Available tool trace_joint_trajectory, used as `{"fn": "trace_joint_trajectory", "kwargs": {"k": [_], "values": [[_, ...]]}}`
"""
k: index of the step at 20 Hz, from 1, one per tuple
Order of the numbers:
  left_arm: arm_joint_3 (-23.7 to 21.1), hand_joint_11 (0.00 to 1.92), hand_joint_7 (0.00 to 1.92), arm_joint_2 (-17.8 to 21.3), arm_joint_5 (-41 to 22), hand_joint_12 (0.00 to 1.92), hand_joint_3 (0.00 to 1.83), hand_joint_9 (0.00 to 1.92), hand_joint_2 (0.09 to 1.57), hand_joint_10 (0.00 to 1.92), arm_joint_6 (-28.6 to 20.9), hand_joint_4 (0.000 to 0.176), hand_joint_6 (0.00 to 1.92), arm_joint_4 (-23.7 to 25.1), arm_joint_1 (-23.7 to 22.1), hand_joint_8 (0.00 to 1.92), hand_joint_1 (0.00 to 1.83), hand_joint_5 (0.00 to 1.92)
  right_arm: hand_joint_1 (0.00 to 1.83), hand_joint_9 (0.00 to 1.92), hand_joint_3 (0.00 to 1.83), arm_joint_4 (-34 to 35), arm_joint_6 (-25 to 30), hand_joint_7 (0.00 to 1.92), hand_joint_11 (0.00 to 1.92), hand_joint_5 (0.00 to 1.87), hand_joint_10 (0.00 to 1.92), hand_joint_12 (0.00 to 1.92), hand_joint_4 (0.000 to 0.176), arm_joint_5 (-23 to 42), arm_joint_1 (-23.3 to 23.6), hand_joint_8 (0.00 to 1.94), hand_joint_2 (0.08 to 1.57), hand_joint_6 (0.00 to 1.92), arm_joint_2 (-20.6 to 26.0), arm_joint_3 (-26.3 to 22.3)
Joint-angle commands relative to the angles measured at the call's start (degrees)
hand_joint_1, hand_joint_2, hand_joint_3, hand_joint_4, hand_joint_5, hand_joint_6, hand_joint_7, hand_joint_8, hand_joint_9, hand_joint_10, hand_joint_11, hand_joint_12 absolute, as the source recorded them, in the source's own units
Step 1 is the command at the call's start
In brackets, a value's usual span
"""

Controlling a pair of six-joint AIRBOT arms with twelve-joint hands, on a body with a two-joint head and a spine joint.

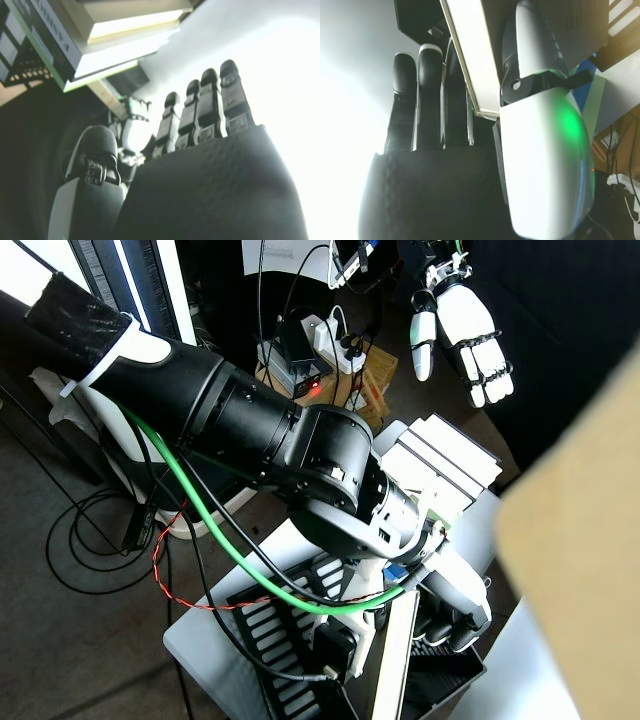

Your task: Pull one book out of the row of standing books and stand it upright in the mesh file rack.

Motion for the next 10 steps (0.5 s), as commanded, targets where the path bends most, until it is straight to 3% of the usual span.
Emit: {"fn": "trace_joint_trajectory", "kwargs": {"k": [1, 2, 4, 8, 10], "values": [[0.49, 0.00, 0.00, -0.20, -6.76, 0.00, 0.00, 0.00, 1.38, 0.00, -0.22, 0.090, 0.00, -0.27, -0.45, 0.00, 0.00, 0.00, 1.09, 0.44, 0.00, -1.99, -0.55, 0.62, 0.03, 0.68, 0.83, 1.54, 0.000, -5.22, 0.71, 0.69, 1.28, 1.44, 0.41, 0.40], [0.49, 0.00, 0.00, -0.23, -6.78, 0.00, 0.00, 0.00, 1.38, 0.00, -0.22, 0.095, 0.00, -0.27, -0.45, 0.00, 0.00, 0.00, 1.07, 0.39, 0.00, -1.99, -0.55, 0.58, 0.00, 0.53, 0.41, 1.29, 0.000, -5.23, 0.65, 0.12, 1.25, 0.33, 0.43, 0.21], [0.49, 0.00, 0.00, -0.23, -6.80, 0.00, 0.00, 0.00, 1.38, 0.00, -0.25, 0.094, 0.00, -0.27, -0.45, 0.00, 0.00, 0.00, 1.18, 0.38, 0.00, -1.99, -0.55, 0.55, 0.00, 0.53, 0.32, 1.33, 0.000, -5.27, 0.51, 0.01, 1.14, 0.09, 0.49, -0.15], [0.50, 0.00, 0.00, -0.26, -6.88, 0.00, 0.01, 0.00, 1.39, 0.00, -0.27, 0.081, 0.00, -0.29, -0.46, 0.00, 0.00, 0.00, 1.14, 0.28, 0.00, -1.99, -0.56, 0.36, 0.00, 0.39, 0.24, 1.15, 0.000, -5.27, 0.45, 0.00, 1.15, 0.00, 0.71, -0.56], [0.50, 0.00, 0.00, -0.31, -6.86, 0.00, 0.00, 0.00, 1.38, 0.00, -0.27, 0.087, 0.00, -0.29, -0.46, 0.00, 0.00, 0.00, 1.08, 0.19, 0.00, -1.99, -0.57, 0.22, 0.00, 0.29, 0.19, 0.93, 0.000, -5.31, 0.45, 0.00, 1.12, 0.00, 0.99, -1.04]]}}
